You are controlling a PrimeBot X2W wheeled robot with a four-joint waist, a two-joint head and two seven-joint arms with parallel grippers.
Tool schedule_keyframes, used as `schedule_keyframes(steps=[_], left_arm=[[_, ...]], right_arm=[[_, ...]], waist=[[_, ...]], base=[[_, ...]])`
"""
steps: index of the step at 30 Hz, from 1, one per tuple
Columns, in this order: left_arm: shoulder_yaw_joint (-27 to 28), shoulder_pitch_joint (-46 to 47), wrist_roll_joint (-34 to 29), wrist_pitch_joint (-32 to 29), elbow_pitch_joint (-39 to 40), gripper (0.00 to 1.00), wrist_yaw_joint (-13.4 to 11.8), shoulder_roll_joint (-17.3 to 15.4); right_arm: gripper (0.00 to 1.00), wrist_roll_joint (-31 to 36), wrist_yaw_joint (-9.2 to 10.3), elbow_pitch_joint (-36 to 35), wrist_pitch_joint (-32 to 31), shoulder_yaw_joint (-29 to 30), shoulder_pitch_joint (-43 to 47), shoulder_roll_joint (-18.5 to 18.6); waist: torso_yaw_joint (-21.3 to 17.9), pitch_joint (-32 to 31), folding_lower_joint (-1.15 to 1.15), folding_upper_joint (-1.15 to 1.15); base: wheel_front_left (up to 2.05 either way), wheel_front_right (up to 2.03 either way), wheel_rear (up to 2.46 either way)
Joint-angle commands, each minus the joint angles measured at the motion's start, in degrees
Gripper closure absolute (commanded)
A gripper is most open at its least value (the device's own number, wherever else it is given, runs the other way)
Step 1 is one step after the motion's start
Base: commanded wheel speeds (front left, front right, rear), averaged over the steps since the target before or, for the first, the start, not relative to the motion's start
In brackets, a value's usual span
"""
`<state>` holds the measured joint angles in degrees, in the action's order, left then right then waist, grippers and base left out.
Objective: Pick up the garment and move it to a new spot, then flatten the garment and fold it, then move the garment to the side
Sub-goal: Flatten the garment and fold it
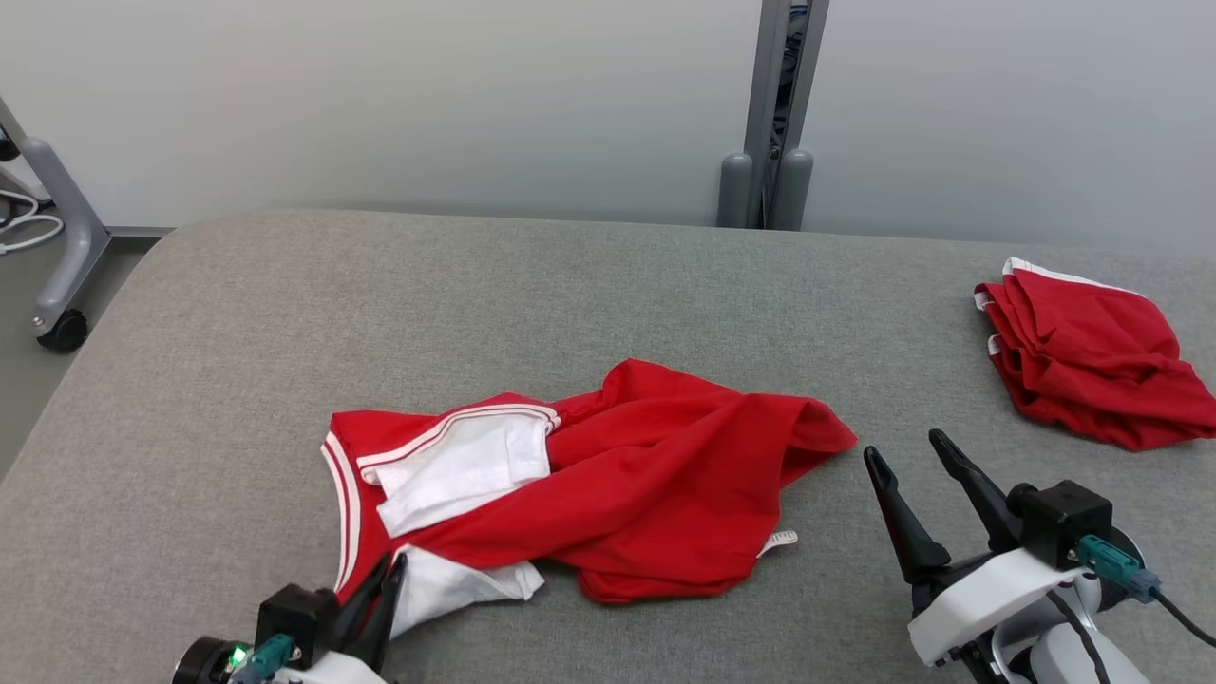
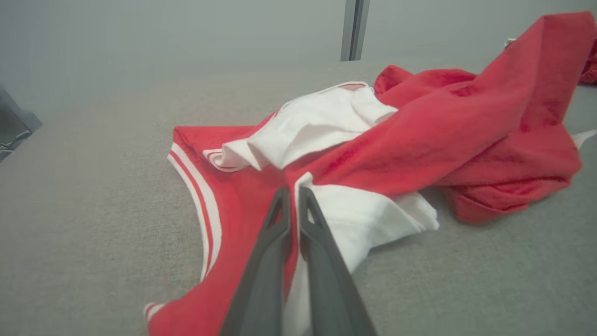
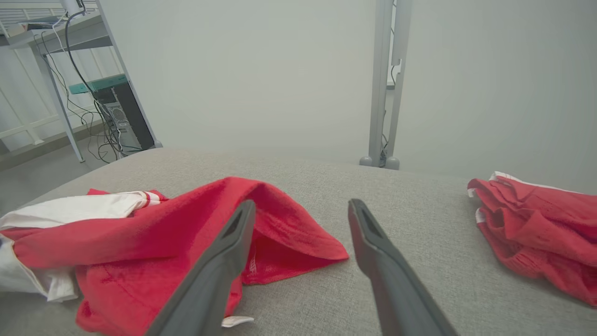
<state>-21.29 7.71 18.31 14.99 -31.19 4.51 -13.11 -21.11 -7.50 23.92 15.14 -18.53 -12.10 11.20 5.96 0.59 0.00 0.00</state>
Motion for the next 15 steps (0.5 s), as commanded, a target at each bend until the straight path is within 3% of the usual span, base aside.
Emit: schedule_keyframes(steps=[1,6,12,15], left_arm=[[0.0,-0.9,0.3,0.2,-0.4,1.0,0.2,-0.2],[0.3,-2.1,1.4,0.2,-1.3,1.0,-0.2,0.2],[1.4,-2.8,-0.6,0.2,0.4,1.0,-3.2,-1.4],[1.1,-4.3,0.7,0.0,0.5,1.0,-1.4,-0.8]], right_arm=[[0.0,-0.2,0.01,0.0,0.0,0.3,0.1,0.4],[0.0,-0.3,0.01,0.1,0.0,0.6,0.2,0.7],[0.0,0.0,0.01,0.0,0.0,0.8,0.4,0.5],[0.0,0.0,0.01,0.0,0.0,0.7,0.5,0.3]], waist=[[-0.1,0.1,0.0,0.0],[0.0,0.3,0.0,0.0],[0.9,0.1,0.0,0.0],[1.1,-0.1,0.0,0.0]], base=[[0.0,0.0,0.0],[0.0,0.0,0.0],[0.0,0.0,0.0],[0.0,0.0,0.0]])
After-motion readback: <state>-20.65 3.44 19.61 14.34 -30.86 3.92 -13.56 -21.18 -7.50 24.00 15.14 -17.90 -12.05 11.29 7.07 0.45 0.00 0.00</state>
